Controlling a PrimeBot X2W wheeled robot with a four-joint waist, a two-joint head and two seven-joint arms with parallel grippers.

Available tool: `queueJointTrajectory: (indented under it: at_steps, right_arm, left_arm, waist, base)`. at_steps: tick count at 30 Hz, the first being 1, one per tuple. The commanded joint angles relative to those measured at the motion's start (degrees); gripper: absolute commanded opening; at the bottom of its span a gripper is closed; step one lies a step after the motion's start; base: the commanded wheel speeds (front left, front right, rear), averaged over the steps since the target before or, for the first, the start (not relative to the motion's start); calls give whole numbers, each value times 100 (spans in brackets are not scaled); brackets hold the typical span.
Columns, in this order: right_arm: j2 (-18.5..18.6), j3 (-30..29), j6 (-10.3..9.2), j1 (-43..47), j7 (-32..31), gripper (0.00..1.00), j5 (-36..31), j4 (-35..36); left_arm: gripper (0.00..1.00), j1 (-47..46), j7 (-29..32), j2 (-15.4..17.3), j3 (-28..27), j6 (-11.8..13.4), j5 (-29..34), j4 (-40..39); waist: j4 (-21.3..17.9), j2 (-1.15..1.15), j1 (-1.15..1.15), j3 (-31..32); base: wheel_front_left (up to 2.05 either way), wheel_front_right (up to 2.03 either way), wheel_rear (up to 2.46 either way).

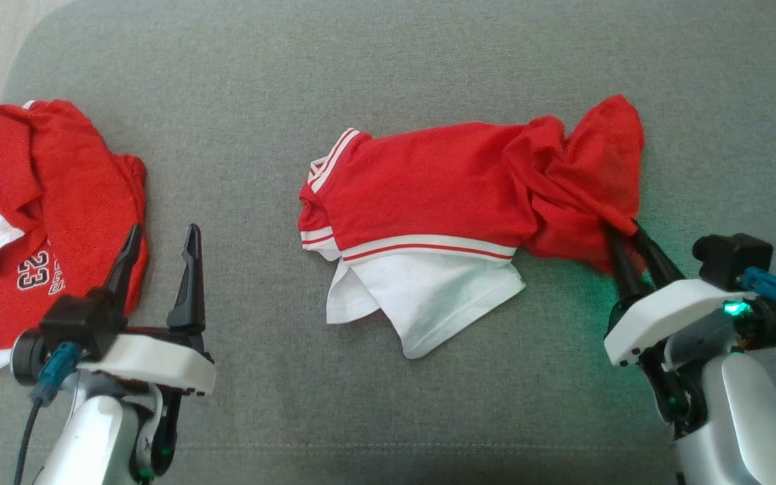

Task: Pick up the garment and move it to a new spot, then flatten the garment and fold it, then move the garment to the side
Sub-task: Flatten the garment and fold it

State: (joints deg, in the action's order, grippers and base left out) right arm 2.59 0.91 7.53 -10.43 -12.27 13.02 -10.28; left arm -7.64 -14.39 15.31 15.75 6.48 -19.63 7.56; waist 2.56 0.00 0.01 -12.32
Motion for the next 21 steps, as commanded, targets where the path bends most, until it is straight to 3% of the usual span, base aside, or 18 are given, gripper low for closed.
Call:
queueJointTrajectory:
  at_steps: [1, 11, 21]
  right_arm:
    - [29, 106, -4, -190, 83, 0, 6, 252]
    - [36, -301, -4, -154, 184, 0, -333, 932]
    - [827, -961, -4, -762, -293, 0, -480, 1231]
  left_arm:
    - [100, -296, -59, 76, -260, -28, 73, -157]
    - [100, -266, -60, 3, -400, -60, 153, -194]
    - [100, -314, -61, -115, -445, -141, 255, -230]
  waist:
    - [-5, 0, -1, -3]
    - [-121, 0, -1, 7]
    - [-156, 0, -1, -27]
  base:
    - [0, 0, 0]
    - [0, 0, 0]
    - [0, 0, 0]
